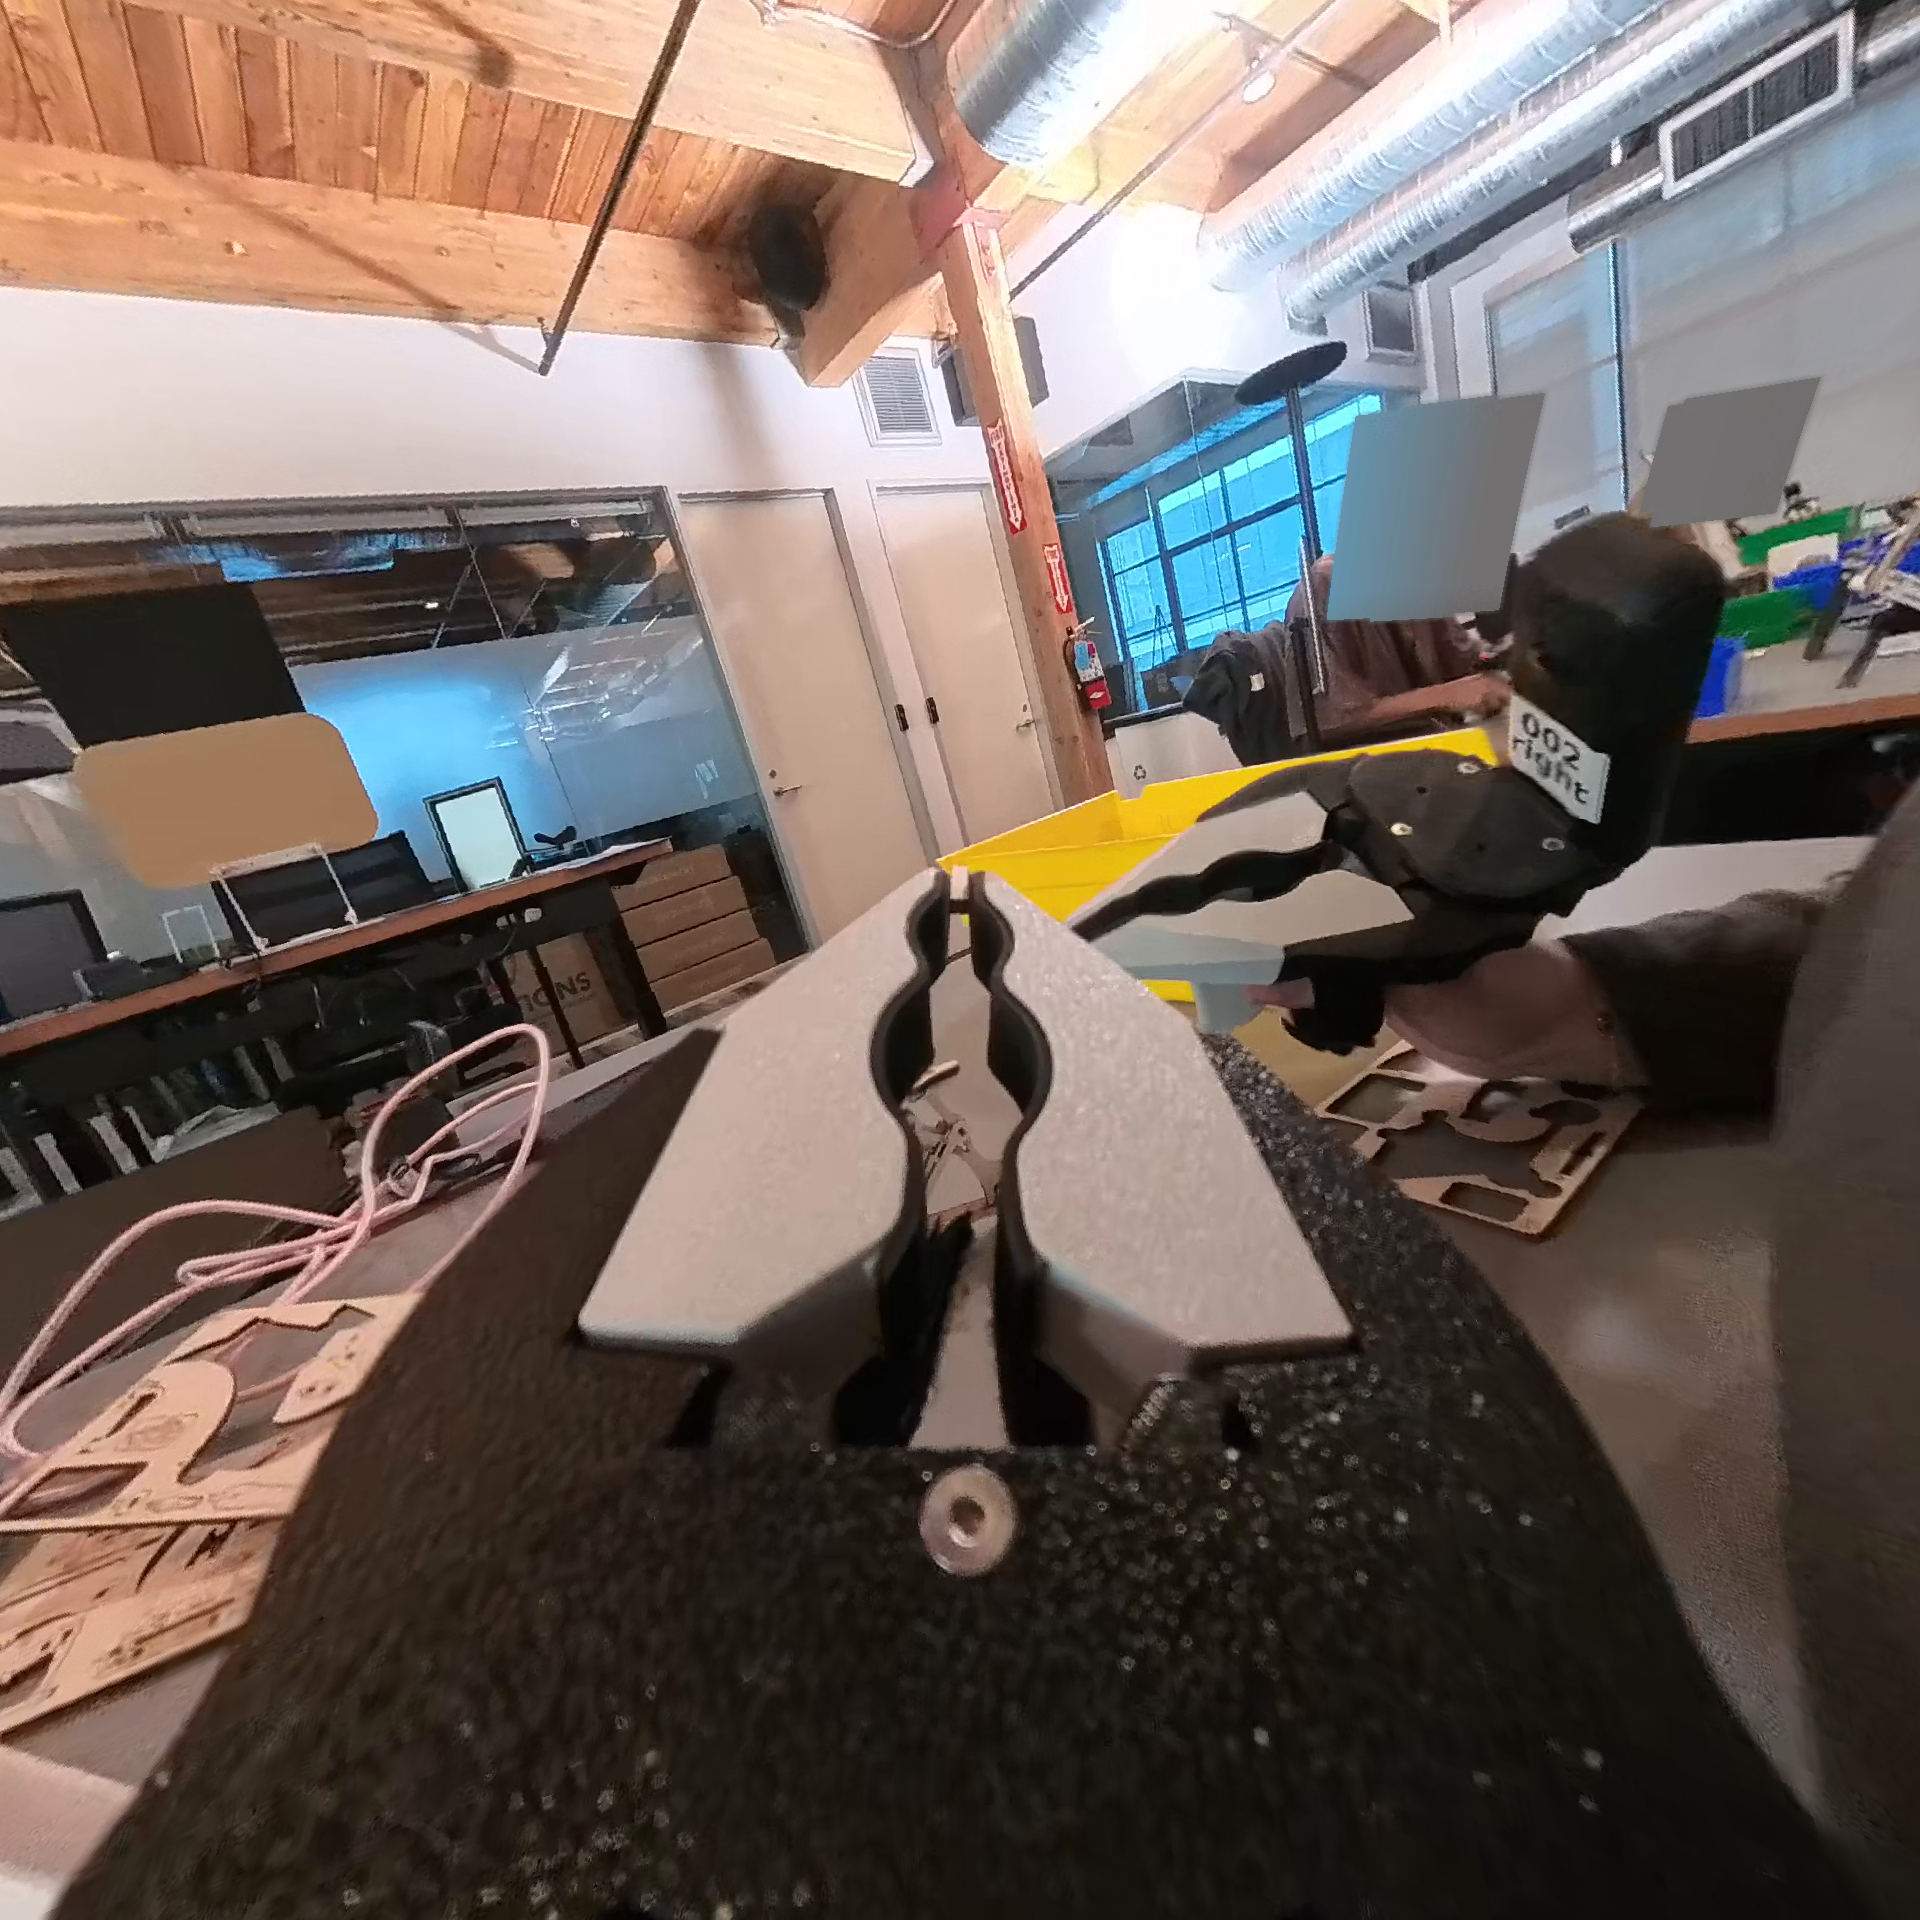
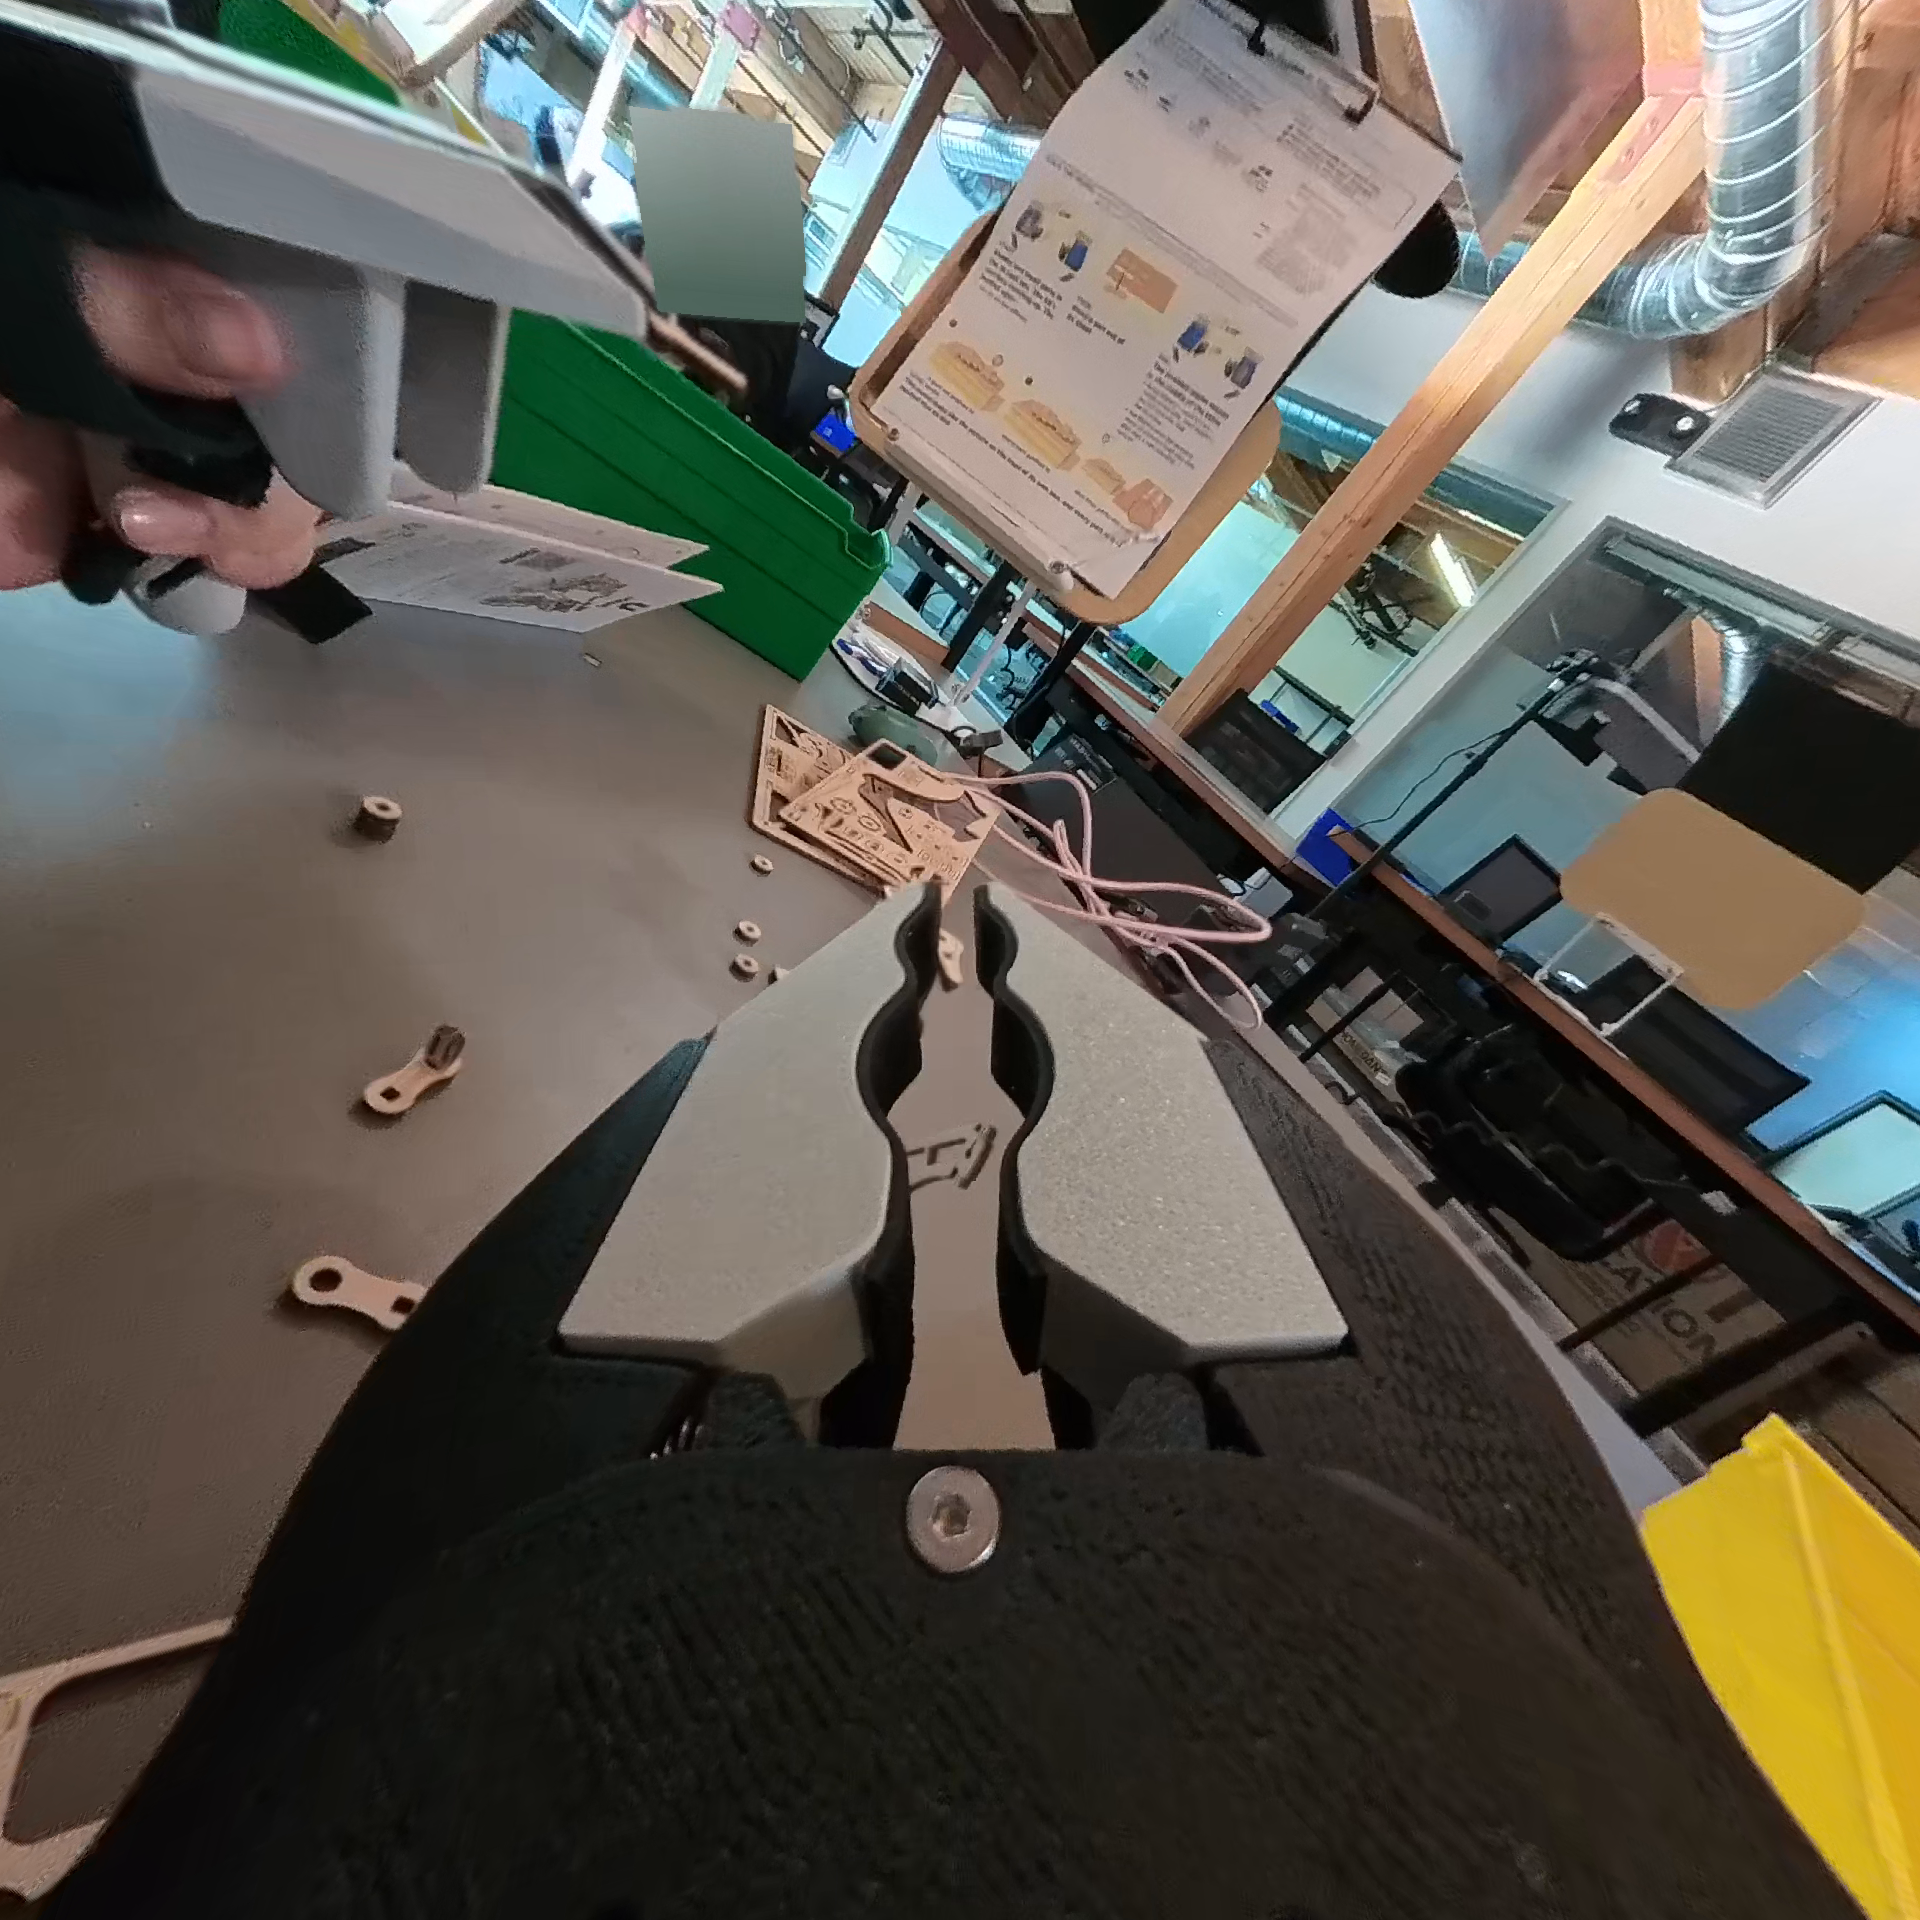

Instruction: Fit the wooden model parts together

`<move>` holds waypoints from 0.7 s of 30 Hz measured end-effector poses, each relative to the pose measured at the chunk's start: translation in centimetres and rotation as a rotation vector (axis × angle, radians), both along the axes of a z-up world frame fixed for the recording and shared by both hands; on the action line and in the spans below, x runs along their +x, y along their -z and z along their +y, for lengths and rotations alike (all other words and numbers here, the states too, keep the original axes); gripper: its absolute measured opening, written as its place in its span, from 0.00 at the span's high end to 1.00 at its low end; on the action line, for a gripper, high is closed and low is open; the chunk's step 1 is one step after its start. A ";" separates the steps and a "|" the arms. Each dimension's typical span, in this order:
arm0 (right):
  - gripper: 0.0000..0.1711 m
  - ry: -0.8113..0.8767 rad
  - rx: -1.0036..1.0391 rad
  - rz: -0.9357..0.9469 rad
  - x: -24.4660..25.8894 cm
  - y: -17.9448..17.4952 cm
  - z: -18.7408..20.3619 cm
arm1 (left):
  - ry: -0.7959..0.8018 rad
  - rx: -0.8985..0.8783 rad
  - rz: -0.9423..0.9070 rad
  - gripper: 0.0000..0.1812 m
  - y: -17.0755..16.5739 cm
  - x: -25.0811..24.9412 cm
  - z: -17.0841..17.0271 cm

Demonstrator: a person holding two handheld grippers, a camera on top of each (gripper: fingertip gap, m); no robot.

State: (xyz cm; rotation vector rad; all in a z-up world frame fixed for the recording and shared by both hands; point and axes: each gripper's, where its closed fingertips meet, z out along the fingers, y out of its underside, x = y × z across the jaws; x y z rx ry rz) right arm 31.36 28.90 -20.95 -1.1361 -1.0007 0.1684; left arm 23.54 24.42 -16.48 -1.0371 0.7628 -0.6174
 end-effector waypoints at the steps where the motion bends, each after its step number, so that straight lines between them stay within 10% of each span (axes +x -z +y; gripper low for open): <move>1: 0.97 0.002 0.011 0.004 0.0 -0.3 -0.1 | 0.002 -0.007 -0.004 1.00 0.0 0.0 0.0; 21: 0.99 0.200 0.330 0.169 -1.1 -8.1 -1.5 | 0.120 -0.023 0.087 1.00 1.5 2.2 -1.3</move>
